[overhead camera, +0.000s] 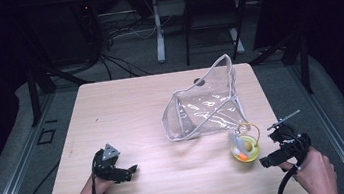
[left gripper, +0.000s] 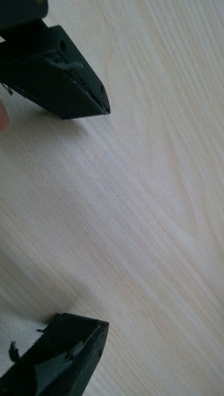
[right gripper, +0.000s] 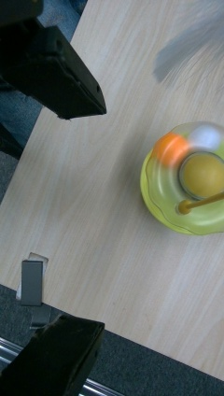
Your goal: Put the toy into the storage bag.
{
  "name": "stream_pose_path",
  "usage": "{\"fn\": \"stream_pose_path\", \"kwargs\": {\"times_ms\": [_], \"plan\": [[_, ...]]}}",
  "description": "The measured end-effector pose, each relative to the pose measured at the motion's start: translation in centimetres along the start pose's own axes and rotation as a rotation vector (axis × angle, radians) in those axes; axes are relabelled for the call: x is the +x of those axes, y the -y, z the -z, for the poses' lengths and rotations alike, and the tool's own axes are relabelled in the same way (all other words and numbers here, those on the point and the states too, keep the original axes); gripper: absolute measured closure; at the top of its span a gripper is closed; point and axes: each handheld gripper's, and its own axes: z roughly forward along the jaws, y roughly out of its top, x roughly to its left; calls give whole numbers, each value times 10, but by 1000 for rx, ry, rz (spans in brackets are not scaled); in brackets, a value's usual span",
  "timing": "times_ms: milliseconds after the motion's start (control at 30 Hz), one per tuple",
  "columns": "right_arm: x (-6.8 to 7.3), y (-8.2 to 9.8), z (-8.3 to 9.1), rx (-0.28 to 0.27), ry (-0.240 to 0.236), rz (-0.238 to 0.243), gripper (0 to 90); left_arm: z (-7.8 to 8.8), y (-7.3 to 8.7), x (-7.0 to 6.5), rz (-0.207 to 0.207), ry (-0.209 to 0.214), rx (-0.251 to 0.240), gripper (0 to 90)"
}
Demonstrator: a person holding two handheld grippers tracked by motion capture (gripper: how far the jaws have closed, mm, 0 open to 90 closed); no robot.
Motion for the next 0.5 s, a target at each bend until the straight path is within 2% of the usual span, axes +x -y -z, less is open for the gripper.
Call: {"fn": "stream_pose_path", "kwargs": {"times_ms": [233, 500], "plan": [[3, -12, 8, -11, 32, 24, 0, 0, 0, 0, 0, 0, 1, 2], [5, -26, 17, 1, 35, 41, 0, 0, 0, 0, -1, 0, -1, 2]]}}
